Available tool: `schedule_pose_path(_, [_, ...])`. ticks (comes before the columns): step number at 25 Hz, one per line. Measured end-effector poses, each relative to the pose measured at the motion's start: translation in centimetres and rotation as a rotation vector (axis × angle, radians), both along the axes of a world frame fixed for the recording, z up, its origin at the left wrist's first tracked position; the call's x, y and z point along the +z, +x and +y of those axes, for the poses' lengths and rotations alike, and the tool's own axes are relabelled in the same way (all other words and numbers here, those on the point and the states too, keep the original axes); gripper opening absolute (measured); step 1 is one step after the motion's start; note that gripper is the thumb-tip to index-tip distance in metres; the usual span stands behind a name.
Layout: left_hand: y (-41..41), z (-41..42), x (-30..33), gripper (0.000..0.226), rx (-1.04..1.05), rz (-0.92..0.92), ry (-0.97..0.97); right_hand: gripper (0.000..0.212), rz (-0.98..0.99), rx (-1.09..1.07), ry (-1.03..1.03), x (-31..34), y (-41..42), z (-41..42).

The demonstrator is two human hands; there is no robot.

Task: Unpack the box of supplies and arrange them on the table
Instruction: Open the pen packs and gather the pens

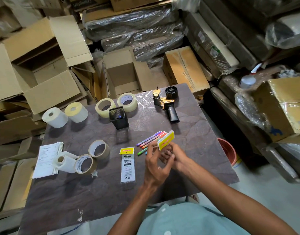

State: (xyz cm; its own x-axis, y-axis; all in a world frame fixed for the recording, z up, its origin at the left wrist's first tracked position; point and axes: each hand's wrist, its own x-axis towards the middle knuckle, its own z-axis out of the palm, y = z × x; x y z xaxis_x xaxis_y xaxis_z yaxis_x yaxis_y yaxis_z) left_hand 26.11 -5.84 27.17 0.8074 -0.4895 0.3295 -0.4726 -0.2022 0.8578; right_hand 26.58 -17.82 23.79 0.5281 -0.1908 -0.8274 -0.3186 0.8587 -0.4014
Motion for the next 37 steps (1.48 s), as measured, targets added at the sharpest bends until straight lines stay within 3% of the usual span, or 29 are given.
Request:
schedule_pose_path(7, [1.1,-0.6,1.3,0.043,0.033,-0.034,0.028,0.026,-0.025,0.014,0.006,0.6,-0.2,0.5])
schedule_pose_path(9, [1.5,-0.9,1.6,0.044,0.039,-0.004,-0.019,0.032,-0.033,0.017,-0.013,0.6,-0.1,0.4])
schedule_pose_path(11, [1.8,-1.1,2.2,0.05,0.013,0.086,-0.056,0.059,-0.023,0.036,-0.013,-0.9,0.0,0.2])
schedule_pose_path(13, [2.0,-1.1,2.8,0.053,-0.028,0.147,-0.061,0.067,-0.021,0.032,0.008,-3.2,0.1,-0.4])
schedule_pose_path(18, [2.6,-0.8,3.0,0.05,-0.02,0.224,-0.116,0.019,0.002,-0.072,0.009,0.0,-0.8,-0.2])
schedule_pose_path(24, [4.1,0.1,3.6,0.046,0.034,0.301,-0.187,0.018,-0.069,-0.103,0.057,-0.2,-1.3,-0.6])
schedule_pose_path(32, [4.5,0.5,3.2,0.037,0.321,0.386,-0.242,0.019,-0.154,-0.115,0.148,-0.5,-2.1,-0.5])
schedule_pose_path(37, [5.4,1.6,2.1,0.034,0.453,0.399,-0.241,0.03,-0.242,-0.046,0.108,-0.2,-2.4,-0.2])
